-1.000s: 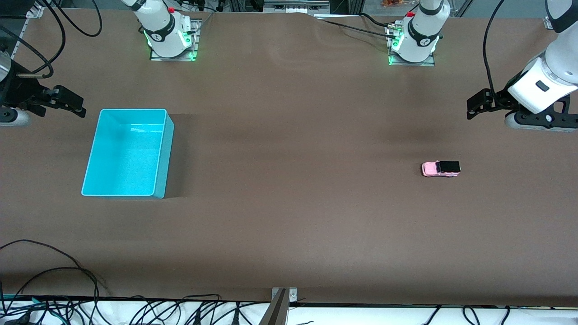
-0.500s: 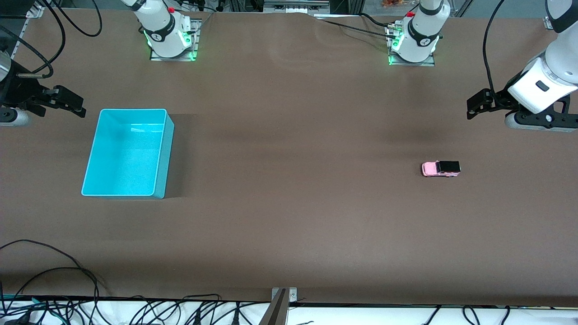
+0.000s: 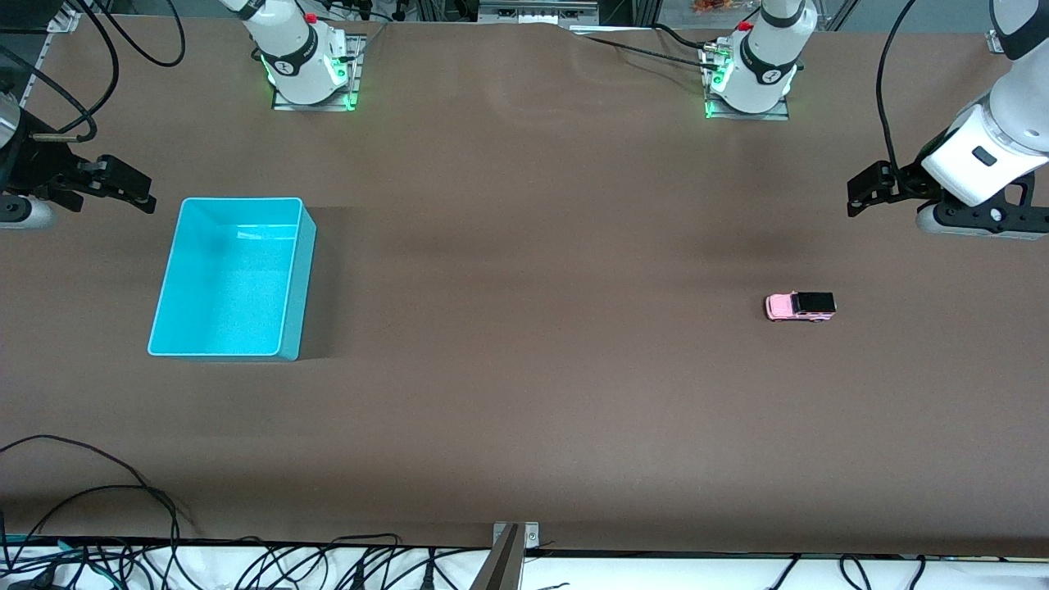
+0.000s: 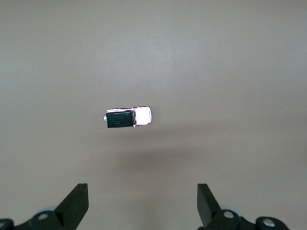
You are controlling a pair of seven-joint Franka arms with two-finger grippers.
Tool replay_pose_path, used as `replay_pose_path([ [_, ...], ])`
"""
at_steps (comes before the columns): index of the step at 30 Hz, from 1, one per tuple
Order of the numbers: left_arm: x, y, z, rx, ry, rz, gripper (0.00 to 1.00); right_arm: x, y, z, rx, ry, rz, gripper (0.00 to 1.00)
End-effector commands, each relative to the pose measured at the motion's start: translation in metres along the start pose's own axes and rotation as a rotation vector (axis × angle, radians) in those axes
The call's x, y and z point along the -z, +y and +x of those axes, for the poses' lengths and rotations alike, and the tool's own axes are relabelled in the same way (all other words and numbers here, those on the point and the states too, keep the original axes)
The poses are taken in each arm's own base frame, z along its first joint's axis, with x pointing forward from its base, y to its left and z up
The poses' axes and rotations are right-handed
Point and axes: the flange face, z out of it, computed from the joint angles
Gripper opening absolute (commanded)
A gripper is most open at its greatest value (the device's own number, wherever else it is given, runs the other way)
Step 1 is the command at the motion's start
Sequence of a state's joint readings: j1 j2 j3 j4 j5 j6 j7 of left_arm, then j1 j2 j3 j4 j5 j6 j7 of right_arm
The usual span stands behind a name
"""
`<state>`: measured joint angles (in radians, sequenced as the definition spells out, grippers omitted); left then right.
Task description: Wind and store pink jeep toy
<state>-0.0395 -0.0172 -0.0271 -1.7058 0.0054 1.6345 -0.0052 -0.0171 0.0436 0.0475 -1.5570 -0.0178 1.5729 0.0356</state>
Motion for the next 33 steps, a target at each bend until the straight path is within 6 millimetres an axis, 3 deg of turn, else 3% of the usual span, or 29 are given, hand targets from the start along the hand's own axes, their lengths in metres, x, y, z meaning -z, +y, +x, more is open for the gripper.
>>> replay_pose_path([
  [1,0.005,-0.001,0.0,-0.021,0.002,-0.012,1.0,0.006,0.002,0.003,-0.009,0.009,-0.004,1.0],
  [24,0.005,-0.002,-0.004,-0.03,-0.038,-0.014,1.0,0.006,0.002,0.003,-0.01,0.009,-0.004,1.0],
  [33,-0.003,-0.006,0.0,-0.185,-0.049,-0.015,1.0,0.006,0.002,0.003,-0.01,0.009,-0.004,1.0],
])
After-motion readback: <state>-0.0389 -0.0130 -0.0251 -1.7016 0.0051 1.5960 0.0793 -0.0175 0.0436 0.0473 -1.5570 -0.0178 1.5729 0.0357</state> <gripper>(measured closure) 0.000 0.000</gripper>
